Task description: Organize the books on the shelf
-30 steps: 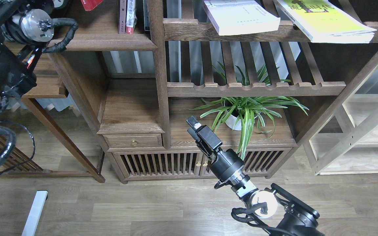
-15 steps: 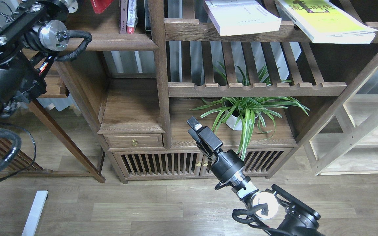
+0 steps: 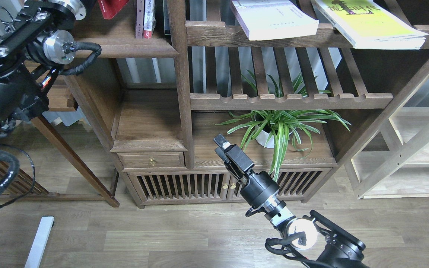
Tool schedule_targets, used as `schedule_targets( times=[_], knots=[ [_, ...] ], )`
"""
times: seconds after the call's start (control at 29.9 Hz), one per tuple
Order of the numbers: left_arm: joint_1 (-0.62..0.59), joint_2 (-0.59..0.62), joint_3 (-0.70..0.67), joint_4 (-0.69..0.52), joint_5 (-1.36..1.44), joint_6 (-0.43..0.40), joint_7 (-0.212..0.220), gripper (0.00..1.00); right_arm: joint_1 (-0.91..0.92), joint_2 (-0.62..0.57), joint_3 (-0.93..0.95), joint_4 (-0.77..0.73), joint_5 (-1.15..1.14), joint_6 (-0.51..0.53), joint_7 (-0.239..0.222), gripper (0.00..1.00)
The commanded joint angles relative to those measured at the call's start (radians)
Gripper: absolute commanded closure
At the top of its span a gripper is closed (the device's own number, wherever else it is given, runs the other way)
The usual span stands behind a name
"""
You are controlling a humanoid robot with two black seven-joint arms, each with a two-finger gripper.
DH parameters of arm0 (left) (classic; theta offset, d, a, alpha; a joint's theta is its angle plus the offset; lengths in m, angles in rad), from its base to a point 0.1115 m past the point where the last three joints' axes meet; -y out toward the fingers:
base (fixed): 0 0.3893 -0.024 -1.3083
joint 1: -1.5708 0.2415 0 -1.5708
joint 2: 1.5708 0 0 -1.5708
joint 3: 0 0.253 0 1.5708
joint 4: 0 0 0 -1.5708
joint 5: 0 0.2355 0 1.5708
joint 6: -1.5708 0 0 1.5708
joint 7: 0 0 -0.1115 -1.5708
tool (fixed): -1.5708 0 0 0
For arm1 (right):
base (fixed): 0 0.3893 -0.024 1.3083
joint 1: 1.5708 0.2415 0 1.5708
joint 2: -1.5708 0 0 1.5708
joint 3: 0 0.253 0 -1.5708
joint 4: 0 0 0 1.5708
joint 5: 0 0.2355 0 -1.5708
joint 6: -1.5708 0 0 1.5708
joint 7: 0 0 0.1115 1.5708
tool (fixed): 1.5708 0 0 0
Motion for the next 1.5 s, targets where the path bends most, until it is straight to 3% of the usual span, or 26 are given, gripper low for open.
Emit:
schedule_targets(
  times=[0.0, 0.13, 0.87, 1.17, 1.47],
  knots=[
    [0.007, -0.001, -0.001, 0.013, 0.000, 0.000, -0.037, 0.90, -0.001, 0.000, 0.000, 0.000, 0.002, 0.000, 0.000, 0.16],
    [0.012, -0.007, 0.004, 0.029, -0.005, 0.000, -0.061, 0.91, -0.001, 0.001, -0.002, 0.000, 0.002, 0.000, 0.001, 0.16],
    [0.061, -0.050, 0.024, 0.029, -0.009, -0.001, -0.081, 0.90, -0.029, -0.005, 0.001, 0.014, 0.000, 0.000, 0.000, 0.16],
    [0.073, -0.044, 0.030, 0.043, -0.009, 0.000, -0.133, 0.90, -0.029, -0.003, 0.000, 0.014, 0.000, 0.000, 0.000, 0.16],
    [0.082, -0.046, 0.030, 0.044, -0.011, 0.002, -0.133, 0.82, -0.029, -0.003, -0.002, 0.014, 0.000, 0.000, 0.000, 0.16]
  ],
)
